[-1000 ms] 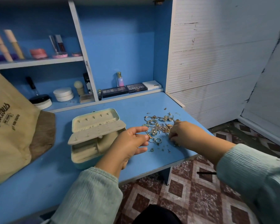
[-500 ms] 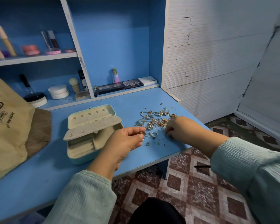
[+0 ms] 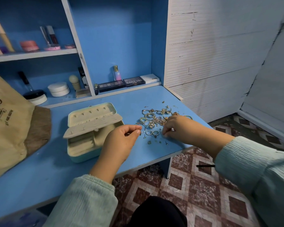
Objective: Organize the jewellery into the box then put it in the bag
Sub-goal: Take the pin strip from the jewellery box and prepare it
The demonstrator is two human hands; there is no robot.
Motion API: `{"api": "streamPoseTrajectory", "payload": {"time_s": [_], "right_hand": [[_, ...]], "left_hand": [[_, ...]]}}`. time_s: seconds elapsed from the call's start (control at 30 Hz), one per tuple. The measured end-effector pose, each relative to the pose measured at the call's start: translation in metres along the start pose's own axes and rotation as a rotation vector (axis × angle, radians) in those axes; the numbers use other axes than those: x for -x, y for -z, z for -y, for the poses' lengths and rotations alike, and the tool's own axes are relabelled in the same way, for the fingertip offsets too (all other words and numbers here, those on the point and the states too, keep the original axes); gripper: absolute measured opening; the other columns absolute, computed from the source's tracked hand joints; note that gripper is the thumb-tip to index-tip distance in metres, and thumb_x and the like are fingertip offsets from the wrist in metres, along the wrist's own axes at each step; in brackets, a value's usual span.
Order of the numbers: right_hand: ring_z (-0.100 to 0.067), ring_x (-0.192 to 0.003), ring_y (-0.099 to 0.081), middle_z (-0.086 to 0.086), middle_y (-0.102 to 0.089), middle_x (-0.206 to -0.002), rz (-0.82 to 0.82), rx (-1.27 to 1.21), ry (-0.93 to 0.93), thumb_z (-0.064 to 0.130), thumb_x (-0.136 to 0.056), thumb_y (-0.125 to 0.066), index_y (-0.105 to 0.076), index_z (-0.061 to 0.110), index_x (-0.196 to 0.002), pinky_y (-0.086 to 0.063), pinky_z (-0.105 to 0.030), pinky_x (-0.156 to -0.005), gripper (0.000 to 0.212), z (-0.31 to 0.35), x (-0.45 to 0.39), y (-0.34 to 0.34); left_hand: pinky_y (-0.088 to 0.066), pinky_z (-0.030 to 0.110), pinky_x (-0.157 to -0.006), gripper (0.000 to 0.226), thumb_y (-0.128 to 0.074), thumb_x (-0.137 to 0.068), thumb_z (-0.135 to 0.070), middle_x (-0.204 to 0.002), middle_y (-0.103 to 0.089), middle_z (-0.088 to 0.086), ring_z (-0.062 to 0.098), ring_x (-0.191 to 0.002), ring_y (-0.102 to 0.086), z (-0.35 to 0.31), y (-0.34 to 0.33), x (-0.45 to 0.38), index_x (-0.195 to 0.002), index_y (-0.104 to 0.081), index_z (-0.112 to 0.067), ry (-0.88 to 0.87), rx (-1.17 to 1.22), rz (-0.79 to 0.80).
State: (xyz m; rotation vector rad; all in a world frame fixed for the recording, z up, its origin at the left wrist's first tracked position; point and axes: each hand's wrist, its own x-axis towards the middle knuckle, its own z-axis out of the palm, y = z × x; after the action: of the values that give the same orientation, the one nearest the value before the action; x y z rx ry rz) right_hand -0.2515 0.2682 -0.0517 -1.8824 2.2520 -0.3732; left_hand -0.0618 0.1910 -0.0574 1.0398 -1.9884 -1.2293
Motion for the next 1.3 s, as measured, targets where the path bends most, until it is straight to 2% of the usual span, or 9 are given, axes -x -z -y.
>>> {"api": "streamPoseTrajectory", "payload": {"time_s": [0.3, 0.53, 0.6, 0.77, 0.9, 1.0, 1.07, 1.13, 1.3], "right_hand": [[-0.012, -0.097, -0.054, 0.009, -0.052, -0.099, 0.043, 0.036, -0.029, 0.017, -0.089, -0.059, -0.069, 0.017, -0.096, -0.037, -0.019, -0.076, 0.013, 0.004, -0.002, -0.004], [-0.013, -0.082, -0.051, 0.010, -0.047, -0.090, -0.040, 0.006, -0.009, 0.015, -0.092, -0.050, -0.062, 0.012, -0.093, -0.040, -0.023, -0.070, 0.012, 0.012, -0.014, 0.004], [-0.013, -0.078, -0.054, 0.012, -0.050, -0.088, -0.078, -0.085, -0.001, 0.015, -0.093, -0.049, -0.060, 0.012, -0.090, -0.047, -0.024, -0.067, 0.011, 0.021, -0.020, 0.008], [-0.006, -0.071, -0.051, 0.018, -0.051, -0.080, -0.117, -0.280, 0.037, 0.018, -0.093, -0.051, -0.056, 0.023, -0.085, -0.038, -0.011, -0.057, 0.011, 0.065, -0.036, 0.015], [-0.002, -0.049, -0.047, 0.001, -0.063, -0.083, -0.077, -0.395, 0.063, 0.020, -0.094, -0.051, -0.059, 0.021, -0.092, -0.038, -0.013, -0.046, 0.008, 0.091, -0.047, 0.008], [-0.024, -0.069, -0.056, -0.009, -0.064, -0.088, -0.074, -0.468, 0.057, 0.020, -0.093, -0.052, -0.059, 0.023, -0.090, -0.040, -0.025, -0.054, 0.009, 0.105, -0.053, -0.002], [-0.015, -0.069, -0.056, -0.001, -0.062, -0.082, -0.099, -0.484, 0.059, 0.019, -0.093, -0.051, -0.059, 0.023, -0.090, -0.039, -0.021, -0.053, 0.010, 0.110, -0.055, -0.006], [0.000, -0.063, -0.052, 0.005, -0.061, -0.082, -0.154, -0.514, 0.061, 0.016, -0.092, -0.052, -0.060, 0.023, -0.087, -0.037, -0.014, -0.052, 0.011, 0.114, -0.057, -0.006], [-0.013, -0.087, -0.055, 0.003, -0.061, -0.094, -0.220, -0.484, 0.089, 0.016, -0.092, -0.055, -0.062, 0.018, -0.092, -0.039, -0.015, -0.066, 0.008, 0.123, -0.067, 0.000]], "left_hand": [[-0.035, 0.021, -0.054, 0.019, -0.060, -0.090, -0.026, -0.077, -0.059, -0.015, 0.004, -0.066, -0.052, 0.006, 0.014, 0.008, -0.079, -0.061, -0.042, 0.003, -0.093, -0.082], [-0.031, 0.022, -0.044, 0.012, -0.059, -0.090, -0.028, -0.083, -0.055, -0.014, 0.005, -0.059, -0.046, 0.007, 0.030, 0.014, -0.086, -0.064, -0.038, 0.040, -0.151, -0.170], [-0.034, 0.022, -0.044, 0.011, -0.060, -0.090, -0.028, -0.089, -0.055, -0.014, 0.003, -0.064, -0.048, 0.009, 0.033, 0.015, -0.089, -0.066, -0.036, 0.026, -0.149, -0.184], [-0.039, 0.013, -0.059, 0.011, -0.061, -0.090, -0.025, -0.091, -0.053, -0.016, -0.002, -0.072, -0.049, 0.017, 0.043, 0.016, -0.093, -0.068, -0.032, -0.026, -0.167, -0.228], [-0.034, 0.006, -0.063, 0.012, -0.061, -0.089, -0.026, -0.087, -0.048, -0.023, -0.007, -0.075, -0.048, 0.022, 0.052, 0.018, -0.096, -0.070, -0.026, -0.061, -0.257, -0.272], [-0.033, 0.014, -0.070, 0.015, -0.060, -0.090, -0.027, -0.091, -0.053, -0.019, 0.001, -0.082, -0.051, 0.027, 0.060, 0.021, -0.100, -0.071, -0.025, -0.072, -0.308, -0.309], [-0.035, 0.015, -0.068, 0.017, -0.059, -0.090, -0.030, -0.096, -0.059, -0.016, 0.001, -0.083, -0.050, 0.029, 0.066, 0.023, -0.102, -0.071, -0.027, -0.055, -0.336, -0.322], [-0.036, 0.009, -0.059, 0.016, -0.059, -0.090, -0.035, -0.085, -0.057, -0.021, -0.003, -0.076, -0.048, 0.030, 0.072, 0.025, -0.100, -0.070, -0.031, -0.020, -0.352, -0.332], [-0.038, 0.011, -0.054, 0.006, -0.063, -0.086, -0.039, -0.067, -0.056, -0.024, -0.005, -0.066, -0.053, 0.022, 0.086, 0.021, -0.082, -0.067, -0.038, 0.002, -0.288, -0.354]]}}
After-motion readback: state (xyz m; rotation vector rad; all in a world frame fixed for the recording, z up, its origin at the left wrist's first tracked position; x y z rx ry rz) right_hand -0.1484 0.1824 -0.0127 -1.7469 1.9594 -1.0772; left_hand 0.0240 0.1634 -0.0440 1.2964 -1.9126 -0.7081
